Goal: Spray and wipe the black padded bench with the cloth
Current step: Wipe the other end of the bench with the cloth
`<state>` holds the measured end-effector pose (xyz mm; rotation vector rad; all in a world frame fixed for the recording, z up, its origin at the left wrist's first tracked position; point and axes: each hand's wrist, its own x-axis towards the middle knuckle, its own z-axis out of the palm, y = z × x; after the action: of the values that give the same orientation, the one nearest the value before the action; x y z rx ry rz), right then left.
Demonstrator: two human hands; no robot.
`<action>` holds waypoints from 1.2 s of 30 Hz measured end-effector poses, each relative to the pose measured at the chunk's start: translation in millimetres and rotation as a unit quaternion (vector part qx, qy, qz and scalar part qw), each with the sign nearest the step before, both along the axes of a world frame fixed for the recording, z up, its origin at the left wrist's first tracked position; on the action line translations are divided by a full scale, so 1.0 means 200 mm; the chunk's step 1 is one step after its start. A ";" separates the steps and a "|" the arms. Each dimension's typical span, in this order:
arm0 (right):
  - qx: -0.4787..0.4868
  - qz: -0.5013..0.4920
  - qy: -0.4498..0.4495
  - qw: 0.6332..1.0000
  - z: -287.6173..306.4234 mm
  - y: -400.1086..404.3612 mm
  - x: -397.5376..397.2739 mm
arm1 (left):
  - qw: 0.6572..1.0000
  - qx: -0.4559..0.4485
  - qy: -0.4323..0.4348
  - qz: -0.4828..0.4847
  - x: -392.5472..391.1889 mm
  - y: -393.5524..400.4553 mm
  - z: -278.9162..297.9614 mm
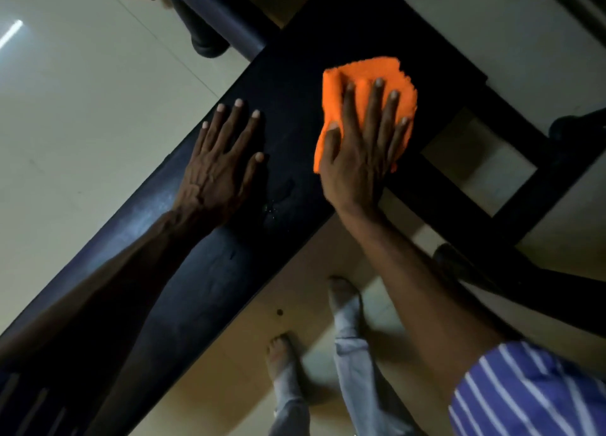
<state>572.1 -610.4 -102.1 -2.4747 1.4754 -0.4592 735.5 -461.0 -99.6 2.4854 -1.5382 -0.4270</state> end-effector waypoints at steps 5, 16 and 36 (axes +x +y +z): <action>0.032 0.175 0.013 0.984 -0.03 0.50 -0.24 | 1.000 0.008 0.009 0.009 -0.05 0.13 0.04; 0.012 0.045 0.024 0.999 0.00 0.52 -0.02 | 1.000 0.024 0.007 0.013 -0.06 0.54 0.07; 0.058 0.217 0.027 0.974 0.03 1.32 -0.23 | 0.998 0.011 0.013 0.055 -0.04 0.86 0.04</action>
<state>525.4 -346.5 -96.8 -2.6239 0.9022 -0.2169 728.4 -288.1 -90.8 2.5562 -1.3851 -0.4593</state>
